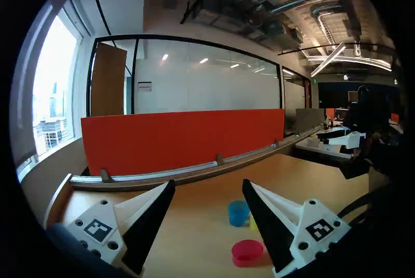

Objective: Pour water

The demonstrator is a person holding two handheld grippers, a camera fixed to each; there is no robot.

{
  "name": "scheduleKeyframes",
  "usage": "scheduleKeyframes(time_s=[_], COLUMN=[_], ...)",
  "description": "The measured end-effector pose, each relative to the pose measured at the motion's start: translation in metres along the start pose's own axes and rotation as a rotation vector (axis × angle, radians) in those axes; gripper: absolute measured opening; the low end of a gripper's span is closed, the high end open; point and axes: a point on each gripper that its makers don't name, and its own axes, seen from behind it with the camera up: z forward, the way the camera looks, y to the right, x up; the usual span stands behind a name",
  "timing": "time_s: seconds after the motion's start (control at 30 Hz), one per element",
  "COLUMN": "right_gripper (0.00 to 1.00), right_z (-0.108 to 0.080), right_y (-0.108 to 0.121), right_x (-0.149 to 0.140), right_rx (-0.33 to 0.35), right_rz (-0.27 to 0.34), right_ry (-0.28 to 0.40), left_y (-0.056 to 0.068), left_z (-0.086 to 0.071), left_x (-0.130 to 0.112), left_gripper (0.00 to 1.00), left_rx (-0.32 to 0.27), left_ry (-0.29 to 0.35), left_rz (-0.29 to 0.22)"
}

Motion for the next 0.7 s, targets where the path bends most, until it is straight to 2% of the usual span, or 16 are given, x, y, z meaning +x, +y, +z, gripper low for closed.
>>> scheduleKeyframes(time_s=[0.3,0.7], right_gripper=[0.99,0.99], right_z=[0.004,0.007], right_y=[-0.012,-0.027], right_x=[-0.009,-0.031], right_rx=[0.055,0.126], right_rz=[-0.047,-0.135], right_ry=[-0.045,-0.133], left_y=[0.001,0.014], left_z=[0.009,0.024], left_x=[-0.004,-0.020], left_gripper=[0.96,0.96], left_rx=[-0.040,-0.139], left_ry=[-0.034,-0.107], left_rz=[0.009,0.077])
